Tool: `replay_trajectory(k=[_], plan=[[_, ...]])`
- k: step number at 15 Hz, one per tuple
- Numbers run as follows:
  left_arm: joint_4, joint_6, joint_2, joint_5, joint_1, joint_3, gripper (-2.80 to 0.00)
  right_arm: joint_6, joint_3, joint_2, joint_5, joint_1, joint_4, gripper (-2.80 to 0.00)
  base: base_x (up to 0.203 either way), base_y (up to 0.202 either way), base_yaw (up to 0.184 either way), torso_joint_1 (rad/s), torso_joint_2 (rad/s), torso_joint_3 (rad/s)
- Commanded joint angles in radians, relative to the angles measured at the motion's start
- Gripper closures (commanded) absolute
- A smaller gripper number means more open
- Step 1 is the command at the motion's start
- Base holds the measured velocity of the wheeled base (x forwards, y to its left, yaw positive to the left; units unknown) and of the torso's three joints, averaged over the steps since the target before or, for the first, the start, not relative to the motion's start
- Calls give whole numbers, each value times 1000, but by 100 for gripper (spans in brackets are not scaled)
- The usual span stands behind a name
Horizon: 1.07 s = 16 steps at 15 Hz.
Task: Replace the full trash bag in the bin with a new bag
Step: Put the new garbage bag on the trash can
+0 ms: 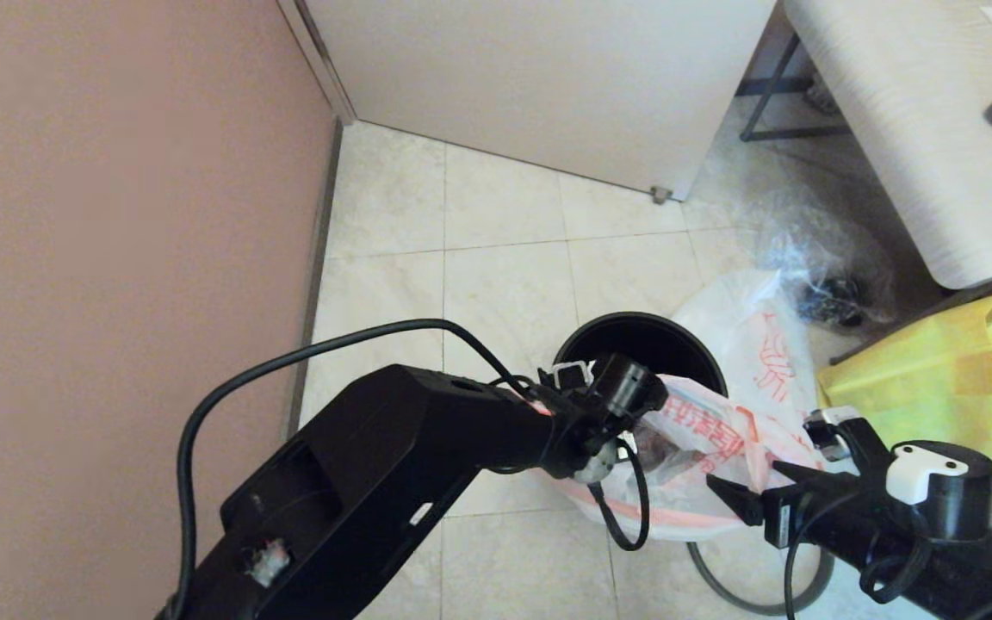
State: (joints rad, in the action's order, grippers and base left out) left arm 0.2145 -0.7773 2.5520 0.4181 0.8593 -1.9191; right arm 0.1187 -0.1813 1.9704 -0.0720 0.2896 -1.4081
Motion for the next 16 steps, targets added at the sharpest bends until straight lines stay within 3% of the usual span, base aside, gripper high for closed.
replay_trajectory(k=[1,8,10,16], plan=[[2,-7,19,4,3,-3,0,1,-1,1,0,0,-8,-280,0,0,0,0,0,0],[0,-7,13,25,1,-18,0,4,16,2,0,5,-8,-280,0,0,0,0,0,0],[-1,-3,7,59,-7,-18,0,6,34,-13,-8,9,-21,-280,0,0,0,0,0,0],[-1,-9,-42,95,-97,40,0,42,77,-144,-43,13,-34,-280,0,0,0,0,0,0]])
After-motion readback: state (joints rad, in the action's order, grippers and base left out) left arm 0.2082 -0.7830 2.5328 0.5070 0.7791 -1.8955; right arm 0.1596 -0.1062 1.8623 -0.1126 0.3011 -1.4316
